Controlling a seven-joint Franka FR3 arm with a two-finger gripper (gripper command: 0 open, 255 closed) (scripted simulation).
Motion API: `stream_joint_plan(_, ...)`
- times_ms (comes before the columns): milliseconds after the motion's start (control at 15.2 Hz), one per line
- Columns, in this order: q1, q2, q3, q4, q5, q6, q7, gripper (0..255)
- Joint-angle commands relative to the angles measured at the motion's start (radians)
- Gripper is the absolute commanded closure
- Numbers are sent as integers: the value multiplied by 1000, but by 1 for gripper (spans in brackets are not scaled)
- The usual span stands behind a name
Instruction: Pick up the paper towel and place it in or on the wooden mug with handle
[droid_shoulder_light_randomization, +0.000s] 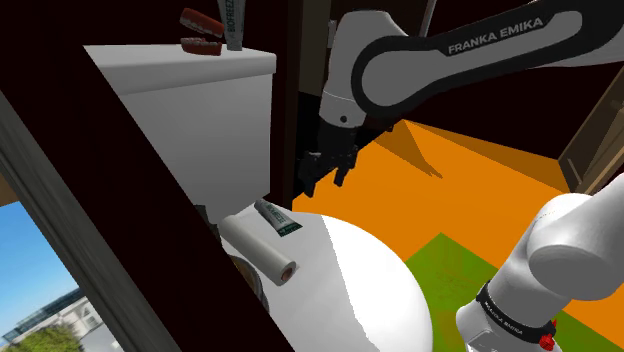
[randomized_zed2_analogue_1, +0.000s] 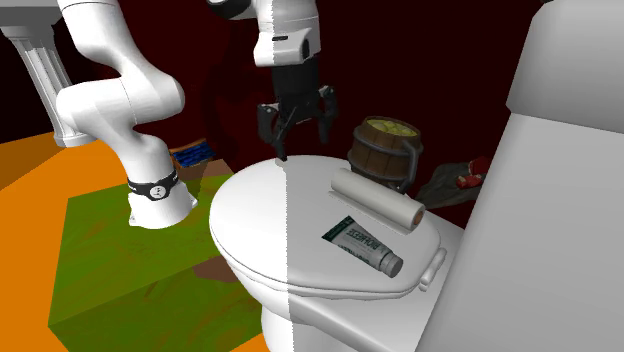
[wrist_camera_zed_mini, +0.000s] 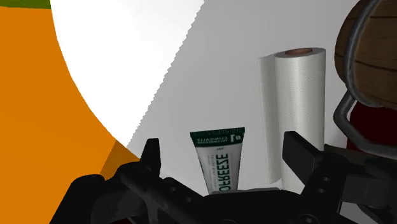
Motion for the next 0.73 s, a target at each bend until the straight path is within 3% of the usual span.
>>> stream_joint_plan(0,-1,71,42,33,-19,37,55,0)
stream_joint_plan(330,1,265,135,140,-115,106,214,0)
stream_joint_plan(660,40,483,182,280,-269,141,395,0)
